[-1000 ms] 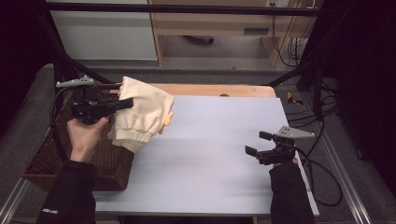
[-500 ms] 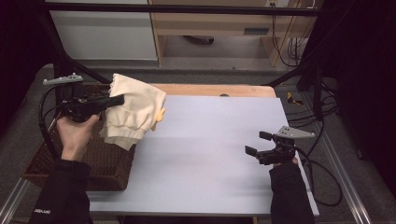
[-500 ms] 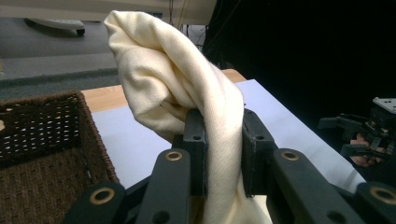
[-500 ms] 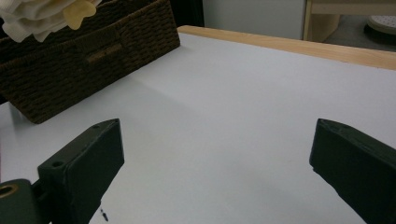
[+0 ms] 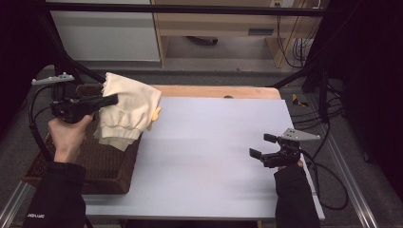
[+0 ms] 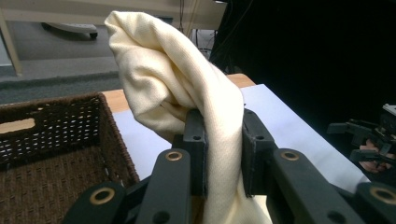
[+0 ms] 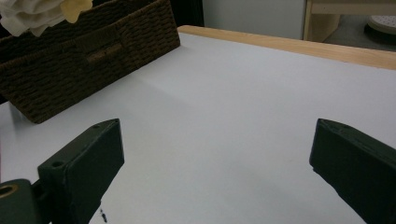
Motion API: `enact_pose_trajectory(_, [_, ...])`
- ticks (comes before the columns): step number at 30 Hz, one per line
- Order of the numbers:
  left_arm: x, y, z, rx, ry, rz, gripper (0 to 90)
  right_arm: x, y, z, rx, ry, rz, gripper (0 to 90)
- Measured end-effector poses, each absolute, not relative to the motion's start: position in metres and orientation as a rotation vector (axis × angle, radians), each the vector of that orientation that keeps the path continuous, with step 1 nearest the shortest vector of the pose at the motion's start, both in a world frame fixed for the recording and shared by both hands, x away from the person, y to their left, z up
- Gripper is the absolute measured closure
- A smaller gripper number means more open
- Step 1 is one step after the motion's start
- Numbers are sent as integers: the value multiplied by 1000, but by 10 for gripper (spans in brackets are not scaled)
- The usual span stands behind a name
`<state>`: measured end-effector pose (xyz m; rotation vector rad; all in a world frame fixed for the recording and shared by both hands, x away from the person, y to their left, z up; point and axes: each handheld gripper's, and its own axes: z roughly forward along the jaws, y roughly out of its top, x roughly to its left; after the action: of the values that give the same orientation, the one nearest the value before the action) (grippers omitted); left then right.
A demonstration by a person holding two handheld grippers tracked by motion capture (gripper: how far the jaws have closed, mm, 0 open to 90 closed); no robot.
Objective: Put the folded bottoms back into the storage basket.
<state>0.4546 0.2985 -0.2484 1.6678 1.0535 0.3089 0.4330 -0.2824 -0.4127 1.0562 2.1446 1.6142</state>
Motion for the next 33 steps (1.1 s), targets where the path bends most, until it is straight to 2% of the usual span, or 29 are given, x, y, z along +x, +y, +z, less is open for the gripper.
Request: enact_pose_trajectory(33, [456,354,-265,1628,1200,384,749,433,-282,-413,1058,2146,1610,32])
